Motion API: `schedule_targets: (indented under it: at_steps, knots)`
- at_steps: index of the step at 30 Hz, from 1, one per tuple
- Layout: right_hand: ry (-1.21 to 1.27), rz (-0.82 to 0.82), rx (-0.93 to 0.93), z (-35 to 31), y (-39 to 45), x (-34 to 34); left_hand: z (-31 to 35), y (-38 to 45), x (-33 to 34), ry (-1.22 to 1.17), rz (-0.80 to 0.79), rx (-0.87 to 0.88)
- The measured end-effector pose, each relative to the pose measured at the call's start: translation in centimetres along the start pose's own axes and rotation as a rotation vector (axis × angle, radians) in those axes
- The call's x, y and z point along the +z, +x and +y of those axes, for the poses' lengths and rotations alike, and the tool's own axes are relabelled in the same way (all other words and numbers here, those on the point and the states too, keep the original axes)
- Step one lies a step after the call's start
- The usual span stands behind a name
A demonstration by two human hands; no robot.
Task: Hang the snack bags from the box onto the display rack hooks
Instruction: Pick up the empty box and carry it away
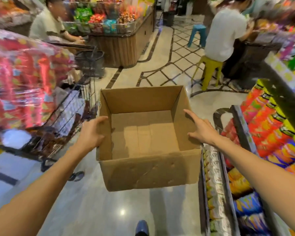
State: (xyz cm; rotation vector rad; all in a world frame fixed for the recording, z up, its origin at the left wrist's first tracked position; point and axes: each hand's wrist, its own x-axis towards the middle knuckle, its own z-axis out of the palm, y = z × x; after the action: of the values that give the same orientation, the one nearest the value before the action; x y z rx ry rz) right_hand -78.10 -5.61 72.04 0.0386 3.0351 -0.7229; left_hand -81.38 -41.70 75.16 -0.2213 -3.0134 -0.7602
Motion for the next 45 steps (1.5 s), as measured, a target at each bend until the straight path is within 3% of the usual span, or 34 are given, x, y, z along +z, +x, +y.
schedule_targets:
  at_steps: [7,13,25,36,45]
  knots:
    - [-0.004,0.026,0.128,4.9,10.5,-3.5,3.7,16.1,3.0,-0.001,-0.1,0.084]
    - [-0.028,0.054,0.175,11.3,21.6,-6.3,7.8,29.7,7.9,-0.036,-0.092,0.099]
    - [-0.108,-0.038,0.122,22.8,49.9,-13.5,15.7,54.6,14.1,-0.092,-0.077,0.034]
    - [-0.101,-0.073,-0.05,23.4,78.3,-15.2,13.4,76.5,16.5,-0.102,0.043,-0.181]
    - [-0.079,-0.196,-0.229,19.2,100.9,-16.4,10.6,92.0,14.9,-0.102,0.151,-0.396]
